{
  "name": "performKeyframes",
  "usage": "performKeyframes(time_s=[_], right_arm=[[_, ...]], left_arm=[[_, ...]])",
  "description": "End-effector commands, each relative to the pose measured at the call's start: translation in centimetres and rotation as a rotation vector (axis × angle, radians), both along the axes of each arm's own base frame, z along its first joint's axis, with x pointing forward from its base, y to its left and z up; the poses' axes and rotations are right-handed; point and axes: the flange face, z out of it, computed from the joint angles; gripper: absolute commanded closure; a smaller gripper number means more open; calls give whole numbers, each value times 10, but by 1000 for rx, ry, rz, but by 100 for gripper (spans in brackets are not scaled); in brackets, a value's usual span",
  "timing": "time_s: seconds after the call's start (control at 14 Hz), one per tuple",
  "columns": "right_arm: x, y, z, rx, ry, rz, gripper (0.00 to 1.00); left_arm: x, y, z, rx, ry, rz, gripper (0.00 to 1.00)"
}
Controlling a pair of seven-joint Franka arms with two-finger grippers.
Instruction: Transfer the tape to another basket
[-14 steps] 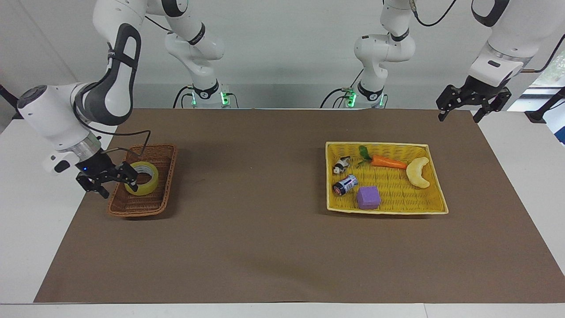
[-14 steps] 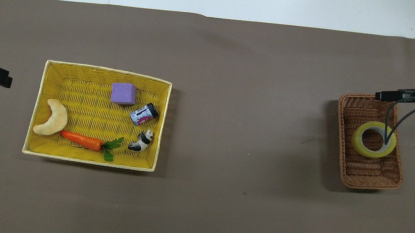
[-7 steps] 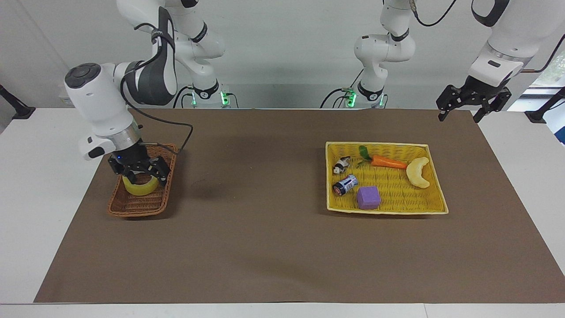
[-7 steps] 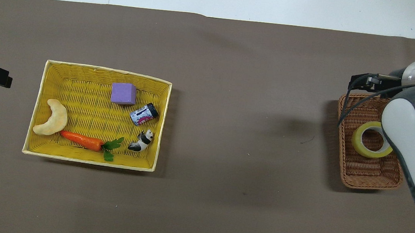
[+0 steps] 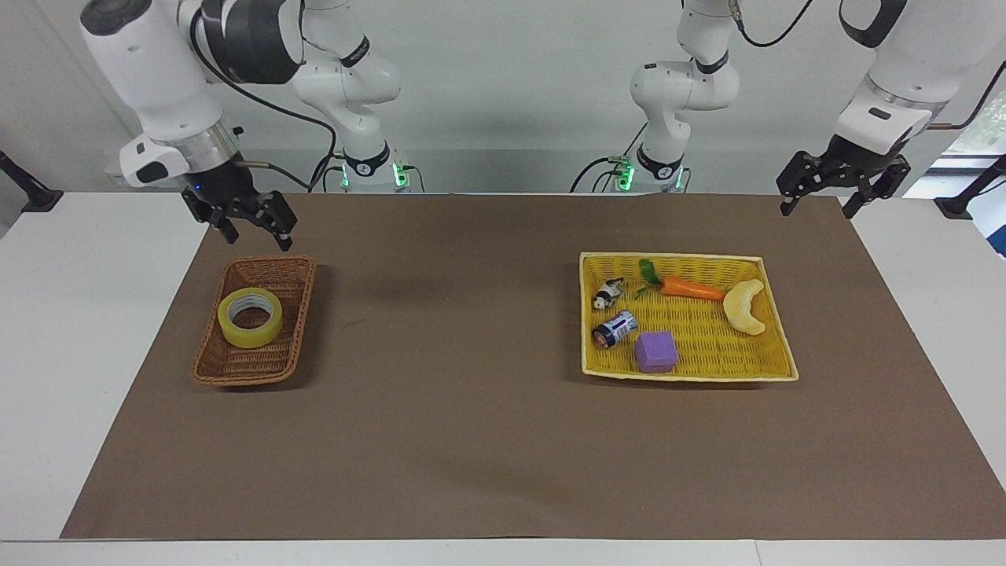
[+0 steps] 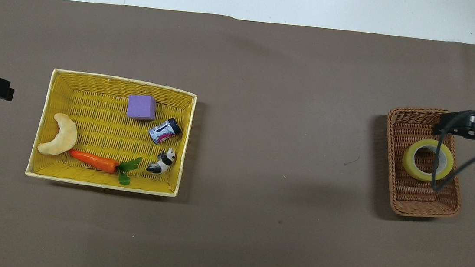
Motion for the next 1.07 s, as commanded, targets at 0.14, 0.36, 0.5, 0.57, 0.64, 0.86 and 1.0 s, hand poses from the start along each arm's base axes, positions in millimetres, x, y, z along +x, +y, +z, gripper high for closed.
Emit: performKeyframes(time_s=[0.14, 0.36, 0.5, 0.57, 0.64, 0.86, 1.0], right_arm=[[-39, 2, 45, -10, 101, 14, 0], [-57, 0, 33, 0, 136, 30, 0], [-54, -13, 32, -2, 86, 53, 0], [-54, -17, 30, -1, 86, 70, 0], [-57, -24, 27, -1, 91, 72, 0], [-51, -22, 36, -5, 72, 74, 0], [-53, -9, 59, -15, 37, 96, 0]], left_arm=[[-1, 4, 4, 6, -16, -6, 0], [-1, 4, 4, 5, -16, -4, 0], [-1, 4, 4, 7, -16, -4, 0], [-1, 4, 4, 5, -16, -4, 0], [-1, 4, 4, 7, -16, -4, 0], [-1, 4, 4, 5, -16, -4, 0], [-1, 2, 4, 5, -16, -7, 0]])
